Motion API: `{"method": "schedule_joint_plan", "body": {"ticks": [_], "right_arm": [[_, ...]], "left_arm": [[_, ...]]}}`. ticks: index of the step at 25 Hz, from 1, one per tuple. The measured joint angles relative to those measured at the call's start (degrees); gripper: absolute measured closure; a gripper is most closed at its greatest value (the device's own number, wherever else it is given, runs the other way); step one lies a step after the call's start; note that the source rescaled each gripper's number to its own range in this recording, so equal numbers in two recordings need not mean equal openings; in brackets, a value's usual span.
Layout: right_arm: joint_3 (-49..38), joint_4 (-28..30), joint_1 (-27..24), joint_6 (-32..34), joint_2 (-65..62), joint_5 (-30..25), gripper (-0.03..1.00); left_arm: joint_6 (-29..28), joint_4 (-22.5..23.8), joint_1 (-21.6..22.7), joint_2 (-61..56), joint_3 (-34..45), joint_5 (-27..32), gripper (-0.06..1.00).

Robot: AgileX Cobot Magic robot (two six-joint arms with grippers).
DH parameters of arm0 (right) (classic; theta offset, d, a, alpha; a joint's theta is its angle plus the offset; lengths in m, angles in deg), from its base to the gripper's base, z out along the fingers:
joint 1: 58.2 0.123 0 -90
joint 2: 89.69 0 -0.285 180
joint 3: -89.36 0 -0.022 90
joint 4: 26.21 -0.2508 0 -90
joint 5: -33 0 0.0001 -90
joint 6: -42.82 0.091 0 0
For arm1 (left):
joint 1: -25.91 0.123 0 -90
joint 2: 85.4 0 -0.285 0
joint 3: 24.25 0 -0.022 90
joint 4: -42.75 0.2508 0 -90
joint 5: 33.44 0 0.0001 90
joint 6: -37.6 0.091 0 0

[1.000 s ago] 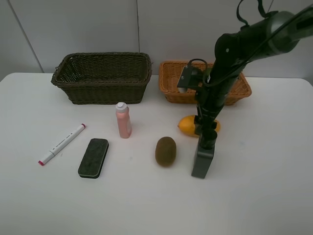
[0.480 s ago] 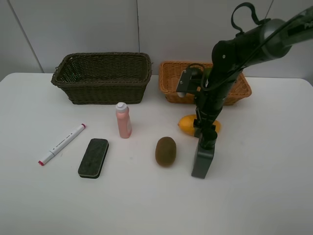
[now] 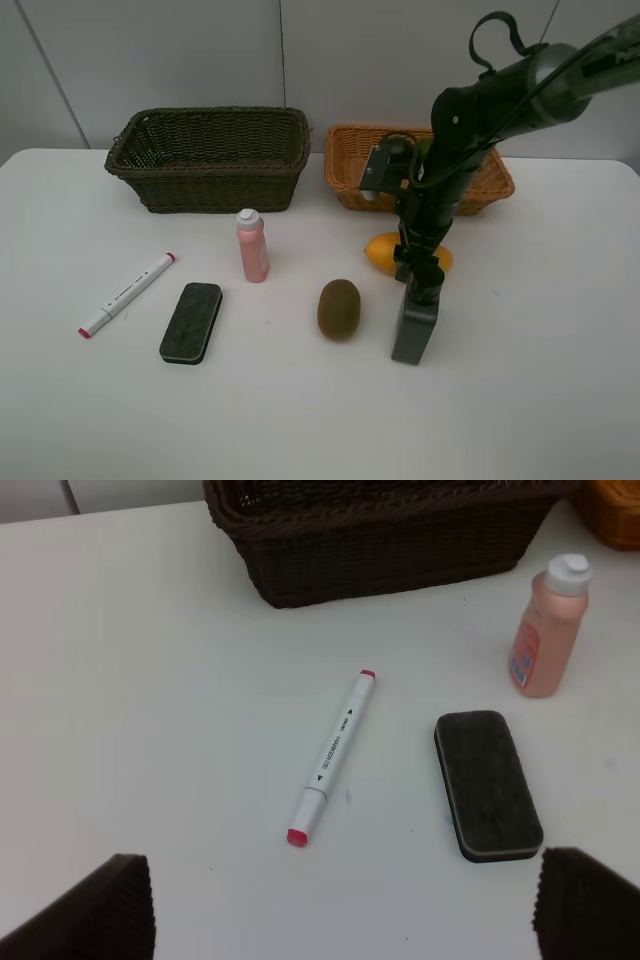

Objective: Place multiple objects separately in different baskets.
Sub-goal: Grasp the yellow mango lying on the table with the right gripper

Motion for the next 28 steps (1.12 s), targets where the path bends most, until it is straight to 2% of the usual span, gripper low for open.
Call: {"method": "schedule_joint_plan", "body": {"ticks": [10, 12, 15, 28], "right_arm": [[0.00, 0.06, 0.00, -0.02, 0.00, 0.16, 0.04], [0.00, 0.06, 0.00, -0.05, 0.00, 0.11, 0.15], [0.00, 0.11, 0.00, -0.64, 0.00, 0.11, 0.44], [0.00, 0.11, 0.00, -1.13, 0.00, 0.16, 0.44]], "left_arm": [[0.00, 0.00, 0.00, 0.00, 0.00, 0.00, -0.06], [0.00, 0.00, 0.00, 0.00, 0.00, 0.00, -0.06], [0.00, 0.00, 0.00, 0.00, 0.00, 0.00, -0.06], [0.00, 0.00, 0.00, 0.00, 0.00, 0.00, -0.06]]}}
